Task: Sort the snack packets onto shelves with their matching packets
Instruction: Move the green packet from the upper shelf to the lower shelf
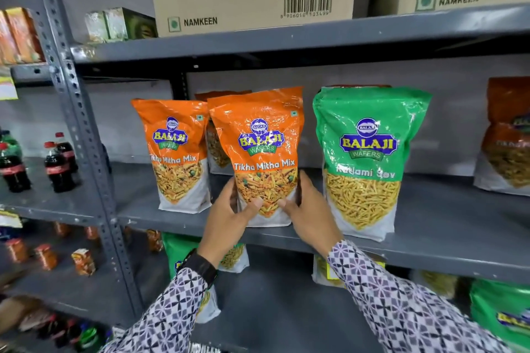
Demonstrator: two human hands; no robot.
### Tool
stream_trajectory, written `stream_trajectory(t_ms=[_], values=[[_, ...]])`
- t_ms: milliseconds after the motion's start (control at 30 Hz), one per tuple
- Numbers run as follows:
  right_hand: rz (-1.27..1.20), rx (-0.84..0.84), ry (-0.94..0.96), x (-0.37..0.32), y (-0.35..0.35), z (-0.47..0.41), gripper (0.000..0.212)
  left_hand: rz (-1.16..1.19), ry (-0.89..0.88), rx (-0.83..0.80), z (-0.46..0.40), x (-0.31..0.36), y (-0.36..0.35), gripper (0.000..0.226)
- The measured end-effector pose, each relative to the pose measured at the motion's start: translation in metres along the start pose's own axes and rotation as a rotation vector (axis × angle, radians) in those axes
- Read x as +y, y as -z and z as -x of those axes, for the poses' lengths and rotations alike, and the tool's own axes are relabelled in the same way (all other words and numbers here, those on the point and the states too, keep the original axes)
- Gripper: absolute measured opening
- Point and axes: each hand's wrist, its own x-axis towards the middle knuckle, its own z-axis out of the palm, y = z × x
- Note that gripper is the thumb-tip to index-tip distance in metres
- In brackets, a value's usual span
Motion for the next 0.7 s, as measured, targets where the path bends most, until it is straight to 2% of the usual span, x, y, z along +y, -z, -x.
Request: stream_trajectory(t_ms=[100,167,200,267,333,367,433,500,567,600,700], values=[[0.006,0.073,0.071,-0.001,0.014,0.024,0.073,-0.058,-0.046,0.272,0.016,0.007,-0.009,0.062],[0.014,0.195,0.134,0.001,0.031,0.038,0.068,-0.124,-0.168,0.391,0.026,0.015,-0.022,0.044],[0.012,0.264,0.171,0.003,0.041,0.042,0.063,-0.128,-0.228,0.387,0.028,0.019,-0.029,0.033],[0.009,0.386,0.212,0.009,0.062,0.047,0.054,-0.075,-0.248,0.288,0.027,0.028,-0.047,0.021],[0.053,0.504,0.204,0.017,0.084,0.051,0.049,-0.010,-0.159,0.106,0.022,0.035,-0.065,0.021],[0.073,0.560,0.191,0.023,0.094,0.053,0.049,0.020,-0.100,0.004,0.019,0.037,-0.075,0.025],[0.083,0.622,0.136,0.038,0.111,0.057,0.054,0.058,0.009,-0.174,0.012,0.040,-0.094,0.049],[0.050,0.575,0.014,0.053,0.122,0.055,0.068,0.101,0.094,-0.300,0.006,0.043,-0.111,0.077],[-0.018,0.442,-0.101,0.065,0.128,0.052,0.081,0.160,0.131,-0.372,0.003,0.049,-0.123,0.088],[-0.065,0.383,-0.125,0.069,0.129,0.050,0.079,0.192,0.133,-0.394,0.002,0.050,-0.127,0.088],[-0.172,0.286,-0.140,0.077,0.130,0.046,0.052,0.216,0.121,-0.381,0.002,0.053,-0.137,0.081]])
